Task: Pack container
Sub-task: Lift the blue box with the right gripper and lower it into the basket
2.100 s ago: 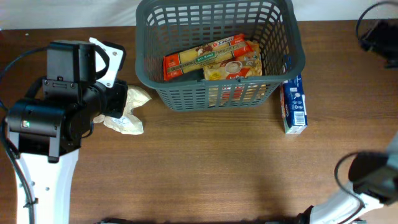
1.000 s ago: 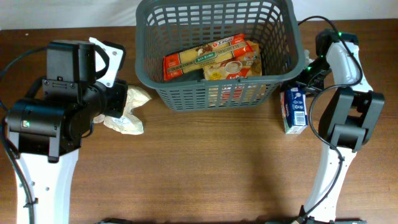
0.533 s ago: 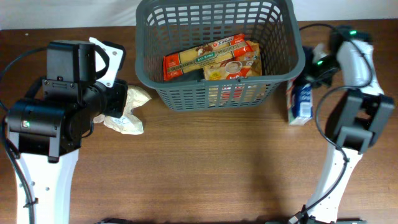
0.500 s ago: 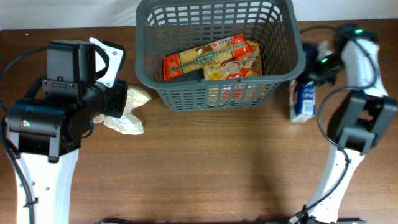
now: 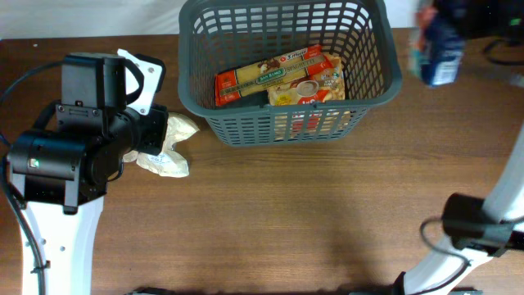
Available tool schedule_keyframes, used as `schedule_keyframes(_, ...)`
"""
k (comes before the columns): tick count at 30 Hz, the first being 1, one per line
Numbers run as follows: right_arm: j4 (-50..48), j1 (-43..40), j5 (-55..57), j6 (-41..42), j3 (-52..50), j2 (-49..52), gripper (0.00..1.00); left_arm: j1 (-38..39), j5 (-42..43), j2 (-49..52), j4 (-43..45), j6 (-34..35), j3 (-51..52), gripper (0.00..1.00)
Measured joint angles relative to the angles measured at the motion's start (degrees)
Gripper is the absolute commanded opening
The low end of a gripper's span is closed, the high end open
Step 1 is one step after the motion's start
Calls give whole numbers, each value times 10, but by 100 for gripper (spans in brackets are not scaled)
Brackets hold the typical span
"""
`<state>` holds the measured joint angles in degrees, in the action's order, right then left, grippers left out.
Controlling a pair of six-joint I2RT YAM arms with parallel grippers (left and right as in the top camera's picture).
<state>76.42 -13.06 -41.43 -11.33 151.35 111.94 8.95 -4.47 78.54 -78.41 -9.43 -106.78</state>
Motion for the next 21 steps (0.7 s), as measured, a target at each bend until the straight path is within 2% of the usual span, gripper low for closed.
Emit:
schedule_keyframes(6,12,154,-13,-221,-3,-10,4,0,0,0,0,0,0,39)
schedule_keyframes(11,11,233,52,-368,-17,17,4,0,0,0,0,0,0,39)
schedule_keyframes(15,9,257,91,-428,-21,55,4,0,0,0,0,0,0,39)
schedule_keyframes(21,10,268,121,-452,-24,128,4,0,0,0,0,0,0,39)
